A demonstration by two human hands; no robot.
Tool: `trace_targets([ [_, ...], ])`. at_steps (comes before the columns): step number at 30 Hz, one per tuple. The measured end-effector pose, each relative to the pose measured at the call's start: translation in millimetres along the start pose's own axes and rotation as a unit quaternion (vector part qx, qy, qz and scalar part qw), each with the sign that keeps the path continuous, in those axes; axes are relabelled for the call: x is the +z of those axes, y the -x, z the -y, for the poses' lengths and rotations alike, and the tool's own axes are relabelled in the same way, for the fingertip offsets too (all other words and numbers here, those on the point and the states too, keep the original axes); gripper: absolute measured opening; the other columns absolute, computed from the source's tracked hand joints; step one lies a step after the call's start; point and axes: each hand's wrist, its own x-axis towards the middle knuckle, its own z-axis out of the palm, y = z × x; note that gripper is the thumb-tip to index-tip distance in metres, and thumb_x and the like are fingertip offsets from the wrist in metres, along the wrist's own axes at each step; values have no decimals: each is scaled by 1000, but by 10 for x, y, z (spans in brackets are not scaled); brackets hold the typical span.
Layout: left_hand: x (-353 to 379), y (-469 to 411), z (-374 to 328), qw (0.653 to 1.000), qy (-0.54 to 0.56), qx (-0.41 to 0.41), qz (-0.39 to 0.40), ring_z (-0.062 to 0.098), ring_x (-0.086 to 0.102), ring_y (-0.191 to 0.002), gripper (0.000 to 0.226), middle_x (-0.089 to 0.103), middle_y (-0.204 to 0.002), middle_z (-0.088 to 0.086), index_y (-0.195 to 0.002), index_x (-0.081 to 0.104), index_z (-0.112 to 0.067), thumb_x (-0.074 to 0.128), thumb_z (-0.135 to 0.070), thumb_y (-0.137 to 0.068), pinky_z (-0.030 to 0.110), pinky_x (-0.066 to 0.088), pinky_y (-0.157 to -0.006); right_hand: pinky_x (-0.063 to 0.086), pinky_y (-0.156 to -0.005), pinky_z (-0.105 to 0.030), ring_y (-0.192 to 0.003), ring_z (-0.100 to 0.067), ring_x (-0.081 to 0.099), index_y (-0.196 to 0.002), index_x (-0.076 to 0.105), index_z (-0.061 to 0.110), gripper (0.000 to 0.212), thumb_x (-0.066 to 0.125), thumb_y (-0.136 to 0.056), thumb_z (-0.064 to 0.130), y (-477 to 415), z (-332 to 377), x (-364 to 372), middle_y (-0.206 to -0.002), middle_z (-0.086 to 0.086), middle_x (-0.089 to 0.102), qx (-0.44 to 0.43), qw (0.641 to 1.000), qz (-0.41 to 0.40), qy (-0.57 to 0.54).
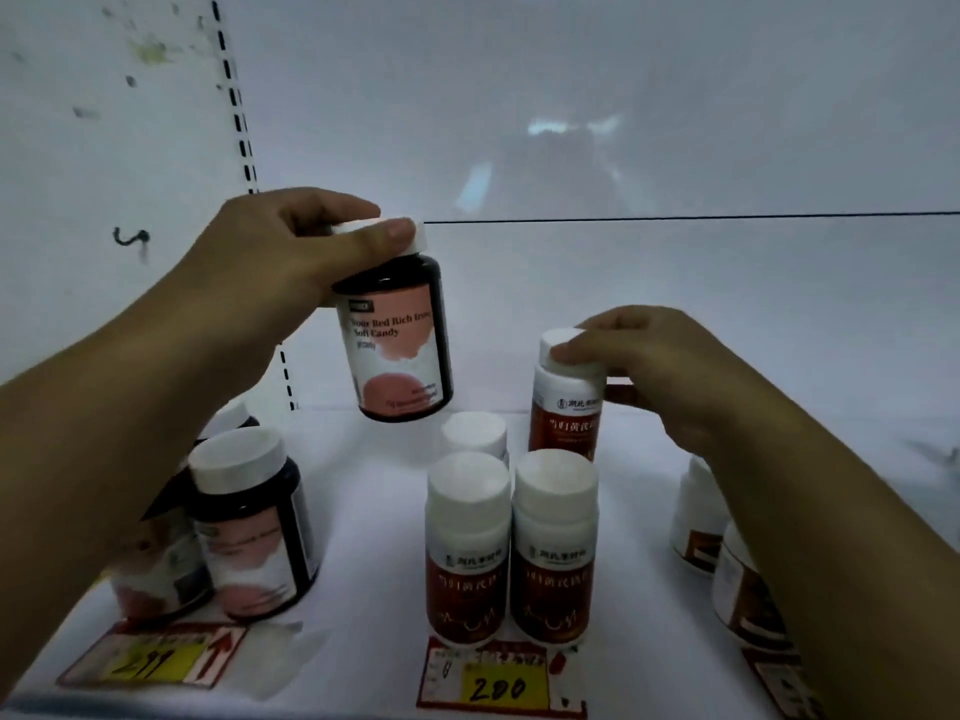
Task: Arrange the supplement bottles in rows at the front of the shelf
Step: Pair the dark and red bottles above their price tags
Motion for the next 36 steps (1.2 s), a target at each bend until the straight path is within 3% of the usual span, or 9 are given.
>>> trace_targets([
  [6, -110, -205, 102, 998, -33, -8, 45, 7, 70, -81, 57, 74, -87, -5, -86, 72, -28, 84, -55, -37, 32, 54, -76, 58, -71, -30, -81, -17, 67, -89, 67, 5, 35, 79, -60, 18, 33, -98, 165, -86, -4, 71, 55, 992, 84, 81],
  [10, -155, -307, 145, 993, -74, -18, 95, 12, 69, -84, 73, 74, -85, -3, -89, 70, -26, 82, -58, -25, 31, 54, -69, 52, -59, -24, -75, -13, 64, -93, 66, 12, 35, 79, -61, 15, 67, -128, 198, -86, -2, 66, 75, 982, 114, 128],
  [16, -153, -339, 228, 981, -116, -55, 148, 11, 70, -79, 45, 74, -84, -1, -90, 70, -24, 81, -39, -50, 26, 55, -59, 52, -64, -24, -78, -12, 66, -97, 64, 18, 39, 79, -62, 25, 128, -111, 170, -89, 0, 69, 93, 974, 143, 150],
  [20, -190, -348, 220, 975, -153, -51, 154, 7, 69, -77, 25, 73, -83, -5, -90, 70, -25, 75, -32, -67, 21, 53, -55, 49, -94, -39, -100, -16, 62, -103, 63, 26, 46, 76, -62, 43, 128, 169, 231, -107, 0, 68, -4, 979, 70, 191],
  [22, -241, -350, 196, 972, -169, -44, 154, 6, 68, -78, 26, 73, -80, -9, -88, 73, -25, 76, -35, -64, 21, 51, -58, 51, -88, -36, -96, -13, 64, -99, 64, 30, 51, 78, -53, 49, 114, 453, 443, -102, 4, 70, -69, 980, 95, 164],
  [25, -352, -346, 200, 970, -188, -39, 149, 5, 68, -74, 26, 74, -73, -12, -80, 76, -26, 77, -37, -56, 24, 54, -65, 55, -73, -26, -84, -6, 67, -100, 62, 36, 49, 77, -54, 48, 1, 762, 894, -93, 12, 70, -120, 945, 186, 242],
  [29, -507, -337, 321, 973, -181, -40, 139, 4, 69, -68, 28, 74, -71, -12, -74, 76, -26, 75, -36, -48, 17, 55, -59, 58, -79, -36, -90, -16, 65, -109, 61, 17, 47, 77, -69, 35, -212, 810, 1349, -101, 0, 67, -138, 915, 204, 320],
  [33, -622, -343, 471, 965, -207, -31, 156, 0, 68, -67, 52, 73, -80, -11, -89, 73, -28, 75, -58, -45, 13, 52, -52, 59, -76, -32, -87, -15, 68, -95, 68, 13, 30, 77, -70, 26, -371, 732, 1505, -95, -3, 72, -102, 917, 243, 301],
  [36, -836, -348, 596, 951, -236, -23, 199, -8, 65, -70, 56, 72, -80, -20, -81, 72, -39, 57, -77, -44, 8, 49, -51, 60, -72, -28, -85, -15, 69, -94, 67, 12, 30, 80, -68, 22, -454, 647, 1609, -95, -3, 72, -72, 916, 259, 298],
])
